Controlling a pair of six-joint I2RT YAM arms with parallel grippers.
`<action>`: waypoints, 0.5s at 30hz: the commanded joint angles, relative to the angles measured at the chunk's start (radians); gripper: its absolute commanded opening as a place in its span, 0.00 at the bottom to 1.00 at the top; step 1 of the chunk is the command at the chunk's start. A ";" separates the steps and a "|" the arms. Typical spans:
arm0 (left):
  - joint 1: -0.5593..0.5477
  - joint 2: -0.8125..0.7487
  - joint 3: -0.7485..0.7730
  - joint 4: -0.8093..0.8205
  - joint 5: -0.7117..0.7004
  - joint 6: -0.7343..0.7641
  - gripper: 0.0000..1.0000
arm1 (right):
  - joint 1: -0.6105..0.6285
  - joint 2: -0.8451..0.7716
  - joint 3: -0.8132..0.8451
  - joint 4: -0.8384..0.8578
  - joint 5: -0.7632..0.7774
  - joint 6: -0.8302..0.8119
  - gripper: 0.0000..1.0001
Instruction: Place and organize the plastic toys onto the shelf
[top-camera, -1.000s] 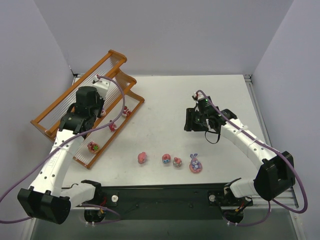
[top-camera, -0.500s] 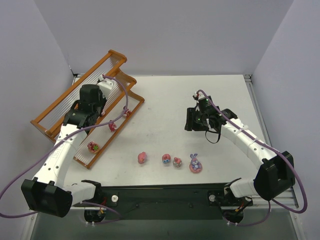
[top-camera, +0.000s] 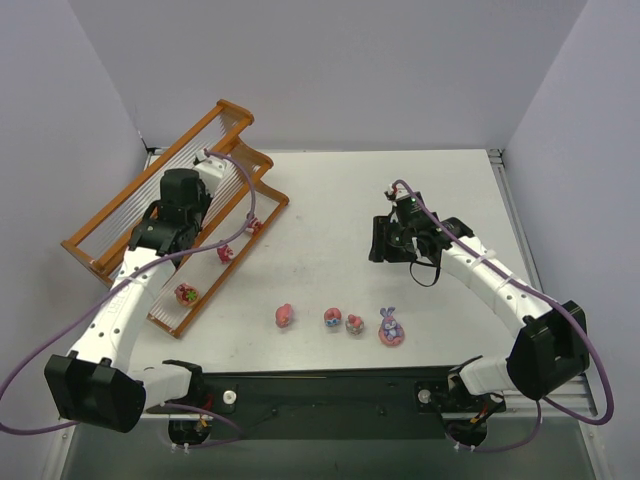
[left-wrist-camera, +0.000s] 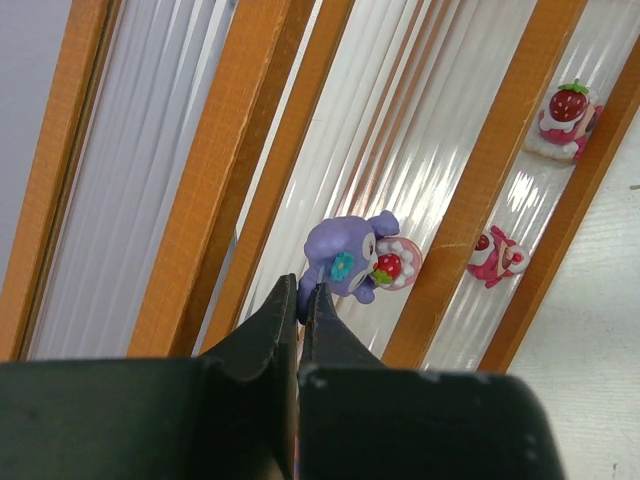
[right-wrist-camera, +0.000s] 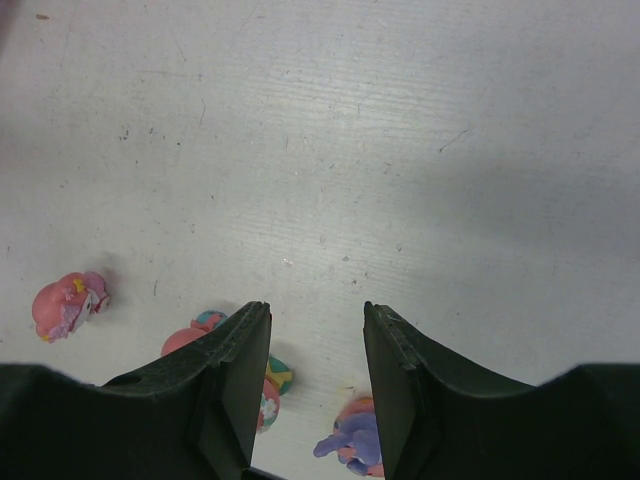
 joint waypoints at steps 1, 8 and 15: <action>0.007 -0.006 -0.017 0.089 -0.030 0.032 0.00 | -0.006 0.005 0.009 -0.026 0.005 0.004 0.43; 0.007 -0.011 -0.043 0.115 -0.023 0.039 0.00 | -0.006 0.009 0.014 -0.026 0.005 0.004 0.43; 0.010 -0.005 -0.040 0.111 -0.023 0.035 0.13 | -0.006 0.012 0.017 -0.028 0.003 0.004 0.43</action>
